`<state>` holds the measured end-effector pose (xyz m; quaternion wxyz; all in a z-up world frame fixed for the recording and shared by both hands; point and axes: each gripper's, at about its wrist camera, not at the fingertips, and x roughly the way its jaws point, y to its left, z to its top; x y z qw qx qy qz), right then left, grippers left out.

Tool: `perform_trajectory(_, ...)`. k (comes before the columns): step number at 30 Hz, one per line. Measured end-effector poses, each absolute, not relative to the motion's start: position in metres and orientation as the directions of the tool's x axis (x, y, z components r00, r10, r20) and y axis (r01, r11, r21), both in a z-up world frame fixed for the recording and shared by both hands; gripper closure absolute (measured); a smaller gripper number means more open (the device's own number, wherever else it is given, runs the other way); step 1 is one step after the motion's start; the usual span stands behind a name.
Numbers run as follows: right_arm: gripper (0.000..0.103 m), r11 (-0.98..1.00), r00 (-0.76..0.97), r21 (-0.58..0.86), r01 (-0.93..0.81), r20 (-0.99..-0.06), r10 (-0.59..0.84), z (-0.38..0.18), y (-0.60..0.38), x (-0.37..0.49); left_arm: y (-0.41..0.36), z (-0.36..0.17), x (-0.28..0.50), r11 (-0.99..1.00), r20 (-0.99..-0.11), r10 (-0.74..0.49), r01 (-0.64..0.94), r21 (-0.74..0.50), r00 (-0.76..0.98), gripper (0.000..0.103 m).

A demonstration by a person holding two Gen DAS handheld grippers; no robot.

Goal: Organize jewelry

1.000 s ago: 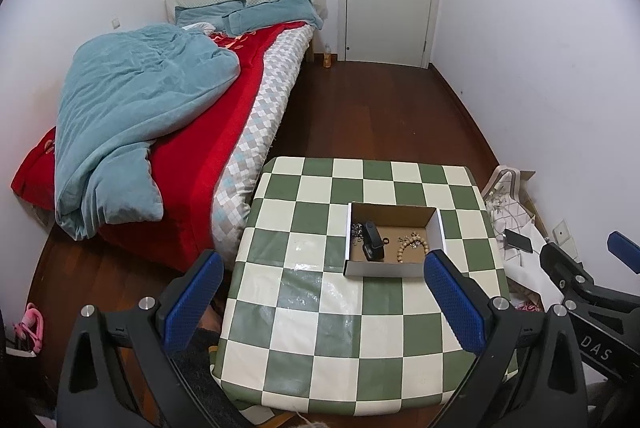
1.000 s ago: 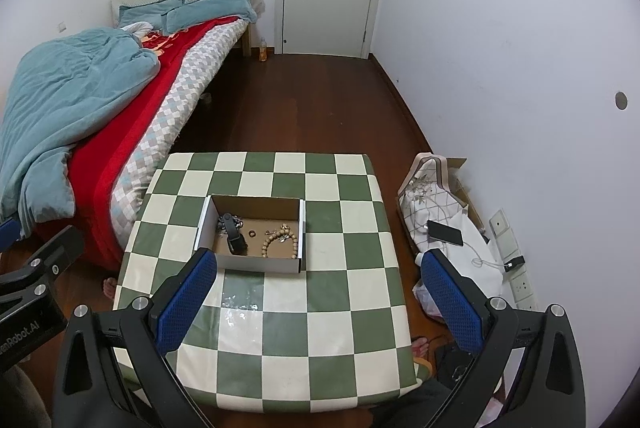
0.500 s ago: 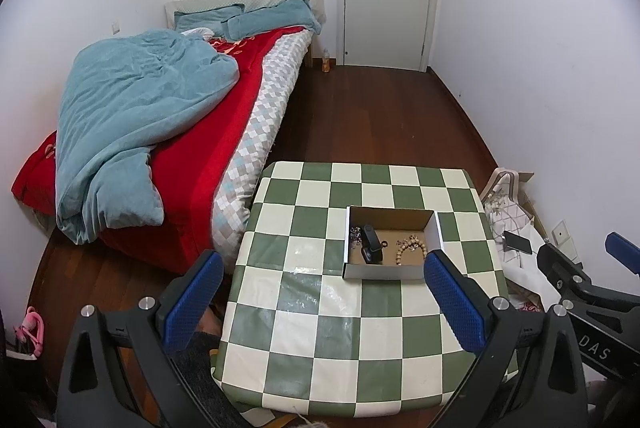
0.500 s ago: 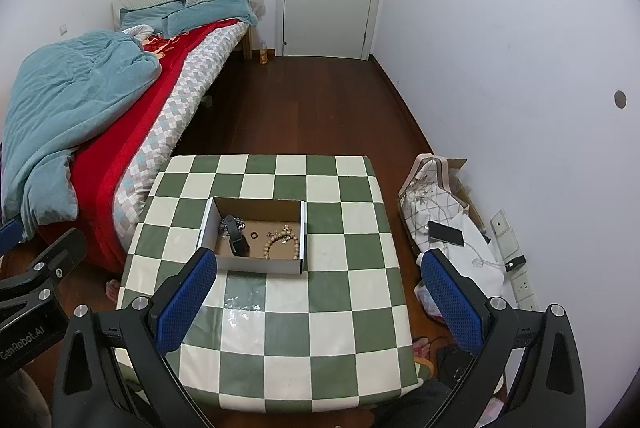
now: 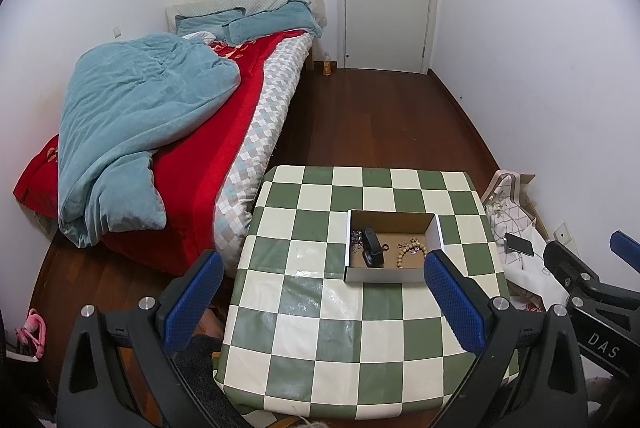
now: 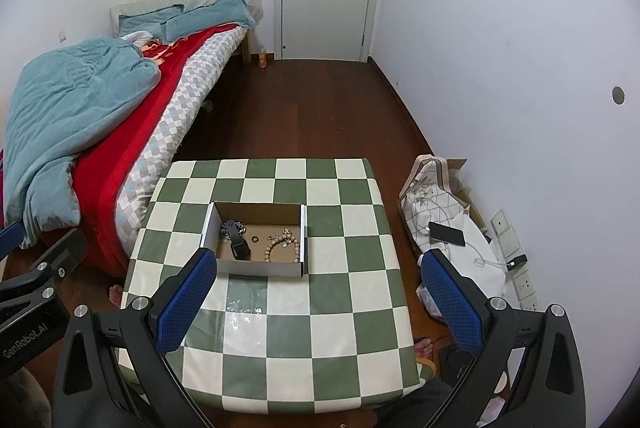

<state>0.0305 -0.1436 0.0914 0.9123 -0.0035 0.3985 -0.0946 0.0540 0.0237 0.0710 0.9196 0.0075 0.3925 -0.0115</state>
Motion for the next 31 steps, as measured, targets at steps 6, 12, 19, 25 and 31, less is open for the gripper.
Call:
perform_trajectory(6, 0.0, 0.982, 0.669, -0.076, 0.175, -0.722, -0.175, 0.095, -0.147, 0.031, 0.025, 0.074, 0.053, 1.0, -0.716, -0.016, 0.026, 0.003, 0.698, 0.0)
perform_trajectory(12, 0.0, 0.982, 0.675, -0.077, 0.175, -0.716, -0.176, 0.099, -0.147, 0.03, 0.025, 0.076, 0.052, 1.0, -0.713, -0.018, 0.027, 0.001, 0.701, 0.0)
perform_trajectory(19, 0.0, 0.982, 0.679, -0.076, 0.174, -0.713, -0.176, 0.102, -0.147, 0.03, 0.026, 0.077, 0.052, 1.0, -0.713, -0.016, 0.027, 0.004, 0.701, 0.0)
perform_trajectory(25, 0.0, 0.982, 0.677, -0.076, 0.174, -0.714, -0.175, 0.103, -0.147, 0.03, 0.026, 0.077, 0.052, 1.0, -0.713, -0.014, 0.025, 0.006, 0.701, 0.0)
perform_trajectory(31, 0.0, 0.982, 0.678, -0.078, 0.173, -0.713, -0.176, 0.102, -0.147, 0.03, 0.029, 0.078, 0.05, 1.0, -0.71, -0.022, 0.023, -0.008, 0.704, 0.0)
